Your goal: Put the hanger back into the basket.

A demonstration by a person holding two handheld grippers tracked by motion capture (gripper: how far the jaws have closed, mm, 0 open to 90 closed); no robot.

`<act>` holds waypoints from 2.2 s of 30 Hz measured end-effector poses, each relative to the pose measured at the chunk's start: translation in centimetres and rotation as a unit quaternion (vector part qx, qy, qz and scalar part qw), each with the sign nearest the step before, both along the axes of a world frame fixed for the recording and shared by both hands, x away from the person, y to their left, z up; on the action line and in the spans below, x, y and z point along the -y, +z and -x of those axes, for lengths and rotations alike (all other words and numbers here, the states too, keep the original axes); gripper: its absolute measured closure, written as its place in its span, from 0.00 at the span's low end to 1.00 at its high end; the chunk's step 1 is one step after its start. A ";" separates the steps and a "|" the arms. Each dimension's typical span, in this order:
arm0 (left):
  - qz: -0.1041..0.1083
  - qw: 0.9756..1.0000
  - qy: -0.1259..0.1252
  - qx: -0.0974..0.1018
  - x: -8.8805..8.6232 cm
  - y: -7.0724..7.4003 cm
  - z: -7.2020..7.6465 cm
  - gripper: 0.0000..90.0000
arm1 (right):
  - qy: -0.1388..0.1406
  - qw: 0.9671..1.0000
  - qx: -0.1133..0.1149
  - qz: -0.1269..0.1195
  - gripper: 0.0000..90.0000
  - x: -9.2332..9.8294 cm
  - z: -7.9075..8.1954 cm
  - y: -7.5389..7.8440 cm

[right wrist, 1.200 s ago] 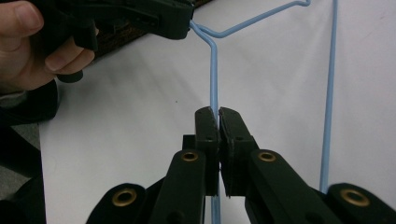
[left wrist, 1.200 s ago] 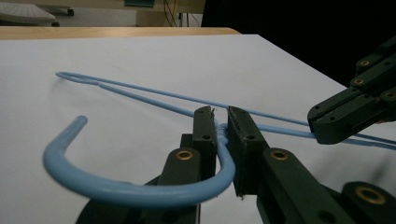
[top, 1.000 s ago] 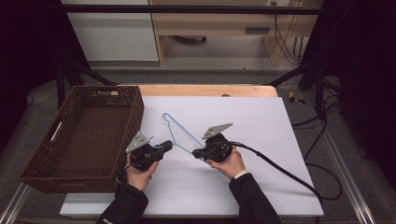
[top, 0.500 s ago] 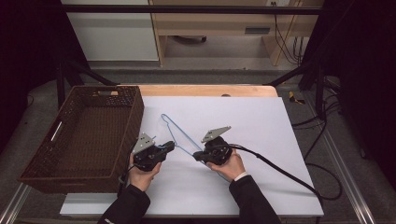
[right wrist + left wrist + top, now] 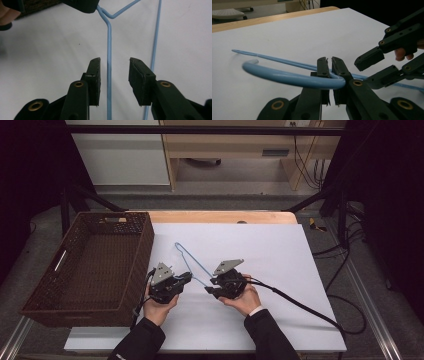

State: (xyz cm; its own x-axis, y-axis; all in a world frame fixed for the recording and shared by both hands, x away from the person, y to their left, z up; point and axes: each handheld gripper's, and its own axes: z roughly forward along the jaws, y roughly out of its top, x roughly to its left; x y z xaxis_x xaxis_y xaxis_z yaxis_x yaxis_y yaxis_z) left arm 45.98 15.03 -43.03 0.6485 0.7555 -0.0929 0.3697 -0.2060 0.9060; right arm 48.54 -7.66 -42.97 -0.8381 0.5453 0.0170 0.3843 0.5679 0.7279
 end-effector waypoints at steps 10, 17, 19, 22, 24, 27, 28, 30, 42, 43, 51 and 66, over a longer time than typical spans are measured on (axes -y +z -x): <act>-0.004 1.000 -0.001 0.000 0.4 0.0 0.1 0.95 | 0.001 1.000 -0.006 0.021 0.96 -0.8 0.0 -0.8; -0.005 1.000 -0.004 0.001 0.6 0.0 0.1 0.94 | 0.000 0.999 -0.012 0.034 0.97 -0.8 0.1 -0.6; -0.003 1.000 -0.007 0.003 0.6 0.1 0.1 0.94 | 0.001 0.999 -0.009 0.038 0.97 -0.7 0.1 -0.5; 0.006 1.000 -0.017 0.013 0.4 0.5 0.3 0.82 | -0.002 0.999 -0.003 0.037 0.98 -0.6 0.1 -0.2; 0.008 1.000 -0.022 0.015 0.1 0.9 0.6 0.70 | 0.000 0.999 -0.001 0.035 0.98 -0.3 0.0 0.2; 0.005 0.999 -0.028 0.022 -0.5 1.5 1.1 0.58 | 0.001 0.999 -0.002 0.032 0.98 0.1 -0.1 0.9; 0.000 0.999 -0.029 0.025 -0.8 1.6 1.3 0.55 | 0.000 1.000 -0.002 0.028 0.98 0.3 -0.1 1.2; -0.007 0.999 -0.037 0.026 -1.3 1.9 1.5 0.49 | 0.007 1.000 0.001 0.024 0.98 0.8 -0.2 1.8; -0.077 0.994 -0.052 0.053 -2.4 4.0 1.9 0.29 | 0.043 0.999 -0.001 0.006 0.98 4.3 0.9 6.3; -0.079 0.994 -0.055 0.054 -2.4 4.2 1.9 0.28 | 0.048 0.999 -0.003 0.004 0.98 4.6 1.0 6.6; -0.114 0.988 -0.092 0.054 -1.1 5.7 2.3 0.19 | 0.084 0.996 -0.026 -0.008 0.98 6.2 2.1 7.5; -0.207 0.968 -0.124 0.069 1.6 4.6 1.9 0.22 | 0.112 0.992 -0.057 -0.010 0.98 6.6 3.1 6.5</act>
